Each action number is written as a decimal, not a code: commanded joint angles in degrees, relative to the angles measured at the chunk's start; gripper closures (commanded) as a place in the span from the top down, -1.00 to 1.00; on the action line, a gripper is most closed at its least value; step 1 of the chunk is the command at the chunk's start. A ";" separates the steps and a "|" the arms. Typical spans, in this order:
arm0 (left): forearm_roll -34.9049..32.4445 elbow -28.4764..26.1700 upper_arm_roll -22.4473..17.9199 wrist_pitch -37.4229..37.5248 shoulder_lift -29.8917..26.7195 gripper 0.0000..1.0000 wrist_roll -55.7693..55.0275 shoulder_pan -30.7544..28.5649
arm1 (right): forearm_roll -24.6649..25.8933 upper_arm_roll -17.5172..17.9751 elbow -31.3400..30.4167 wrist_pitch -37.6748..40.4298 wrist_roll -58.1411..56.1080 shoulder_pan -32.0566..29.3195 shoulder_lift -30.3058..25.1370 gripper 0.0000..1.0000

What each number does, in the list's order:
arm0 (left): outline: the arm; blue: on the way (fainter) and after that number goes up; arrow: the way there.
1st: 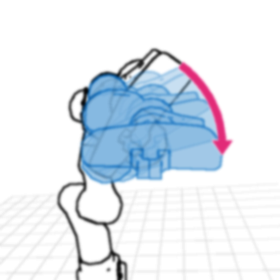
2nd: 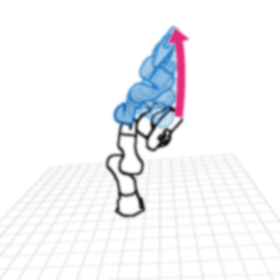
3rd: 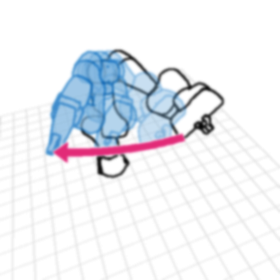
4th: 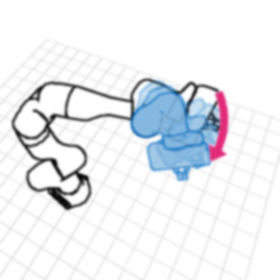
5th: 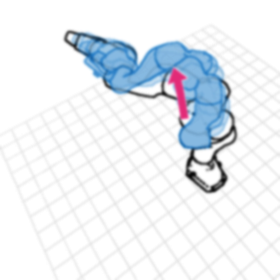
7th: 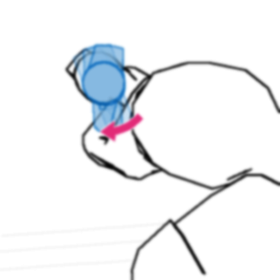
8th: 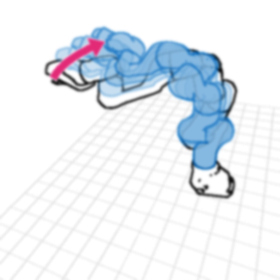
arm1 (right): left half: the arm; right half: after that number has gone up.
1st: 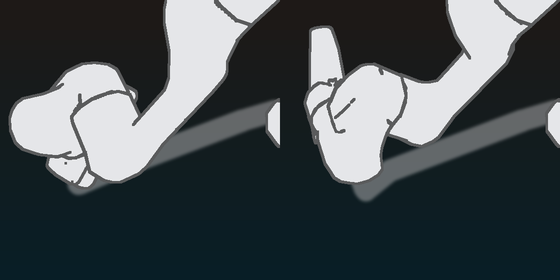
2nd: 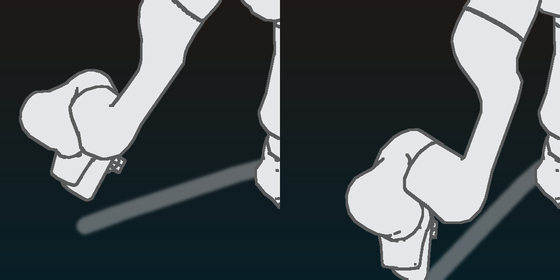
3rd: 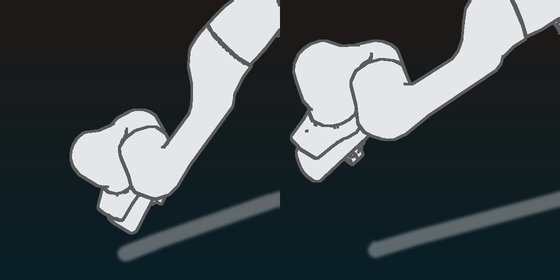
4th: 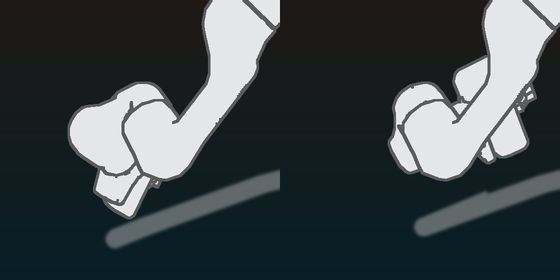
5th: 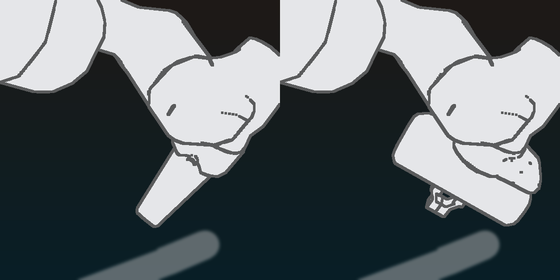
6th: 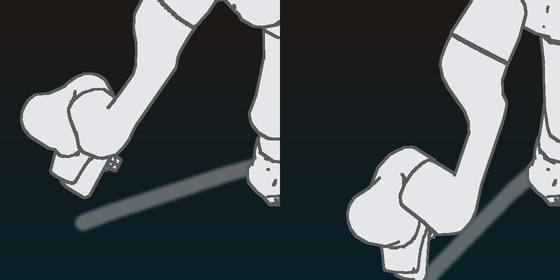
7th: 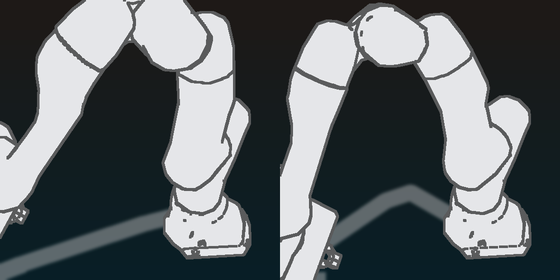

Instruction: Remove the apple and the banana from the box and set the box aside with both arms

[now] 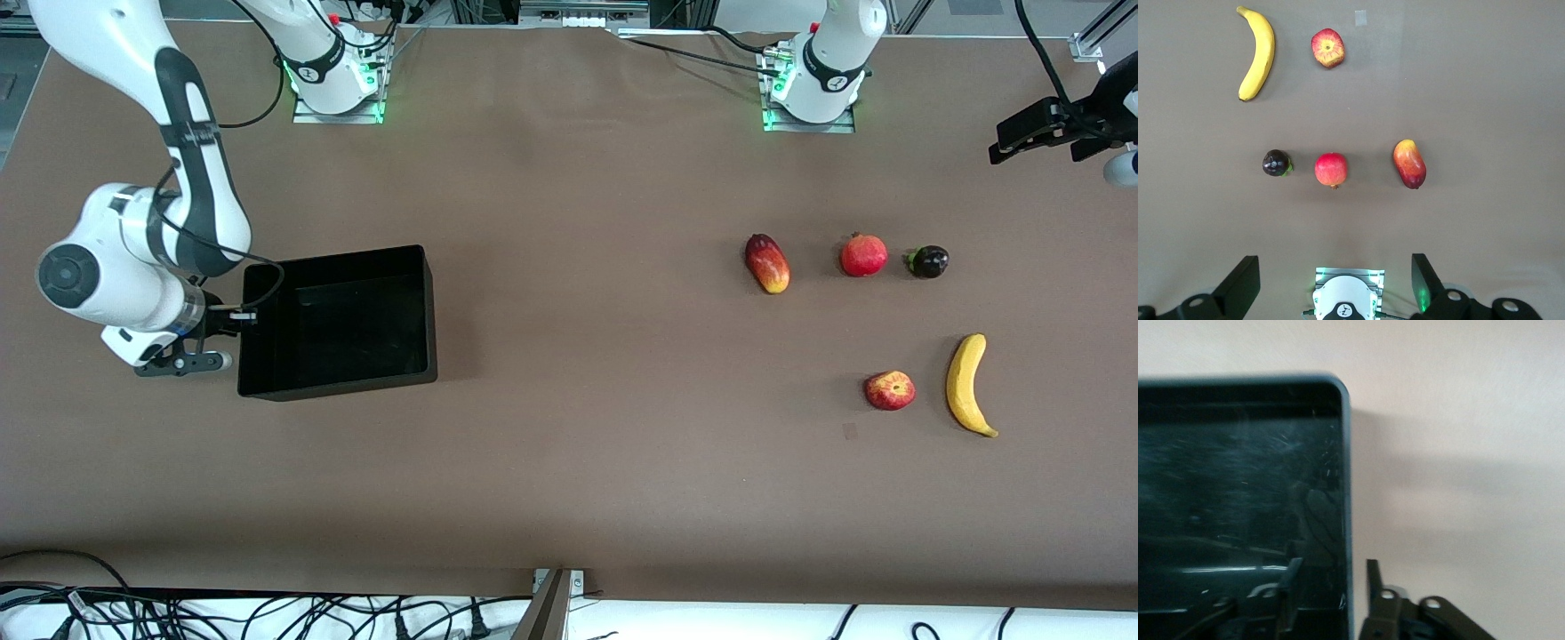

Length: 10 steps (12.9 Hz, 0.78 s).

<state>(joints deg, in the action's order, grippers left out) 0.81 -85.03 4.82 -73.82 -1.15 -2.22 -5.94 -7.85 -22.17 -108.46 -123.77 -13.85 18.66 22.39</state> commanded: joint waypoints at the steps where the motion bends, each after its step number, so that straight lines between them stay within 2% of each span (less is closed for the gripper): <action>1: 0.77 1.09 -2.61 0.25 0.01 1.00 0.02 3.02 | -0.24 0.02 3.16 7.47 0.05 0.76 -6.64 1.00; 3: 0.77 0.92 -4.89 0.17 -0.42 1.00 0.02 5.14 | 0.11 0.28 6.41 13.79 -0.21 0.85 -10.59 1.00; 7: 0.77 0.48 -4.99 -0.10 -0.60 1.00 0.02 5.41 | 2.83 0.28 18.36 26.99 1.18 1.55 -11.14 1.00; 10: 0.77 0.48 -4.99 -0.19 -0.60 1.00 0.02 5.41 | 2.92 1.07 17.68 31.30 4.34 1.82 -14.47 1.00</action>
<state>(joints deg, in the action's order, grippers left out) 0.81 -84.97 0.64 -73.92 -1.44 -2.22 -1.21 -6.03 -21.56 -90.54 -95.18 -12.21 20.03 9.47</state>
